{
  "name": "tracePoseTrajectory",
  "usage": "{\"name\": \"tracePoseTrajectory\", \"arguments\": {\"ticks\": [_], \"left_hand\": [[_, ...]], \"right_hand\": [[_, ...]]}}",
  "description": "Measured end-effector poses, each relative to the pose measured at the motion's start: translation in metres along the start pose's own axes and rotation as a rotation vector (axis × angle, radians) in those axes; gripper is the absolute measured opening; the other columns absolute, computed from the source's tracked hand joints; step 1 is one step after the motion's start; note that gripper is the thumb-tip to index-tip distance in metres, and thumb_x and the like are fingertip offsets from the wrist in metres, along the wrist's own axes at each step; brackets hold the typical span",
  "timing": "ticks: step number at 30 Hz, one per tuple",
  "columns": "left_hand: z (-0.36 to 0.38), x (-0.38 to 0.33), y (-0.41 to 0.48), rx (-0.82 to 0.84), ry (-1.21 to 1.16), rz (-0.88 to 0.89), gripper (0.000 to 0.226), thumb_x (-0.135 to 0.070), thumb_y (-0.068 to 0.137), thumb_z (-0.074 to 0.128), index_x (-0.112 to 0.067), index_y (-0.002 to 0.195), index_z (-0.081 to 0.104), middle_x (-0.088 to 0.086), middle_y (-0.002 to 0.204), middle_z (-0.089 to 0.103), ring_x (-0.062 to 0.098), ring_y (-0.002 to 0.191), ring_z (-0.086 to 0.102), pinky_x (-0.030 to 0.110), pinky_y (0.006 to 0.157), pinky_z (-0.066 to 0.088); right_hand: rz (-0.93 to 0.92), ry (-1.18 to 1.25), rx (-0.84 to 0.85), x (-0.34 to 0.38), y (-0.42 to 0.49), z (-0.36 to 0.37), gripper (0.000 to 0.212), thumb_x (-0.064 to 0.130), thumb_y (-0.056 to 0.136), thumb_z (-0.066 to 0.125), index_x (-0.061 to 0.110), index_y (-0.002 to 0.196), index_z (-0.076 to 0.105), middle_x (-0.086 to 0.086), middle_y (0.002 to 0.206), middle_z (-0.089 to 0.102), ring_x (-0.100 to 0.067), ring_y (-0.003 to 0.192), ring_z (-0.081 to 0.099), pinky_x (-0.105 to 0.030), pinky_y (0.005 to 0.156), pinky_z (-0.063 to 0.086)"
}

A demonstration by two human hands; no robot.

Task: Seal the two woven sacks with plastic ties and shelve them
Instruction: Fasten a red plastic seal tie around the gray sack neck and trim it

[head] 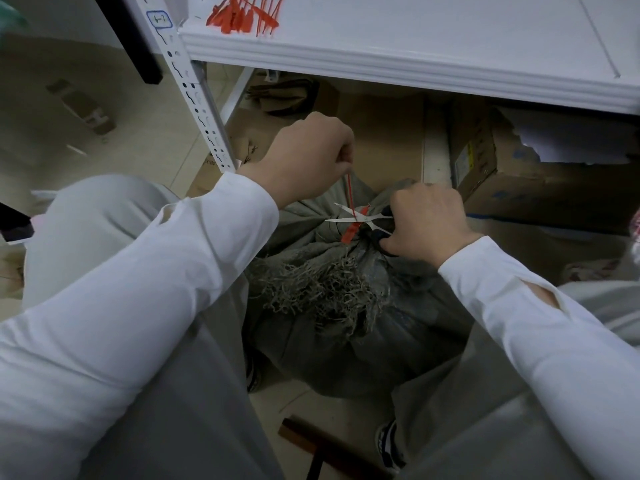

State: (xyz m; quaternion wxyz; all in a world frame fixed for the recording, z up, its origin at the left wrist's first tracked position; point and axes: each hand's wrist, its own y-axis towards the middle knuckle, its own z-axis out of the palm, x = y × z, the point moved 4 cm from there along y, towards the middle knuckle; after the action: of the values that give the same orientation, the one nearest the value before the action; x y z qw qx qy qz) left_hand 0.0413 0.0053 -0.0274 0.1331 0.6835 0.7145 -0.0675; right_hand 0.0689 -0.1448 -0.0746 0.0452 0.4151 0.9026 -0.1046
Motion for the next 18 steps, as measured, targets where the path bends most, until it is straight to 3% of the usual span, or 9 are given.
{"name": "tracePoseTrajectory", "arguments": {"ticks": [7, 18], "left_hand": [[0.003, 0.003, 0.001, 0.024, -0.033, -0.015, 0.004, -0.023, 0.089, 0.064, -0.02, 0.087, 0.065, -0.004, 0.089, 0.064, 0.02, 0.086, 0.062, 0.039, 0.076, 0.053], [0.011, 0.002, 0.001, 0.15, 0.096, -0.029, 0.006, -0.023, 0.087, 0.067, -0.022, 0.087, 0.073, 0.001, 0.091, 0.069, 0.024, 0.083, 0.065, 0.036, 0.069, 0.052]], "right_hand": [[-0.007, -0.013, -0.037, 0.002, -0.001, -0.001, 0.042, 0.055, 0.073, 0.068, 0.016, 0.076, 0.053, -0.003, 0.073, 0.047, -0.026, 0.067, 0.046, -0.03, 0.059, 0.035], [0.013, -0.03, -0.017, 0.001, 0.0, -0.002, 0.039, 0.05, 0.076, 0.07, 0.017, 0.074, 0.049, -0.001, 0.061, 0.033, -0.026, 0.067, 0.045, -0.03, 0.058, 0.033]]}}
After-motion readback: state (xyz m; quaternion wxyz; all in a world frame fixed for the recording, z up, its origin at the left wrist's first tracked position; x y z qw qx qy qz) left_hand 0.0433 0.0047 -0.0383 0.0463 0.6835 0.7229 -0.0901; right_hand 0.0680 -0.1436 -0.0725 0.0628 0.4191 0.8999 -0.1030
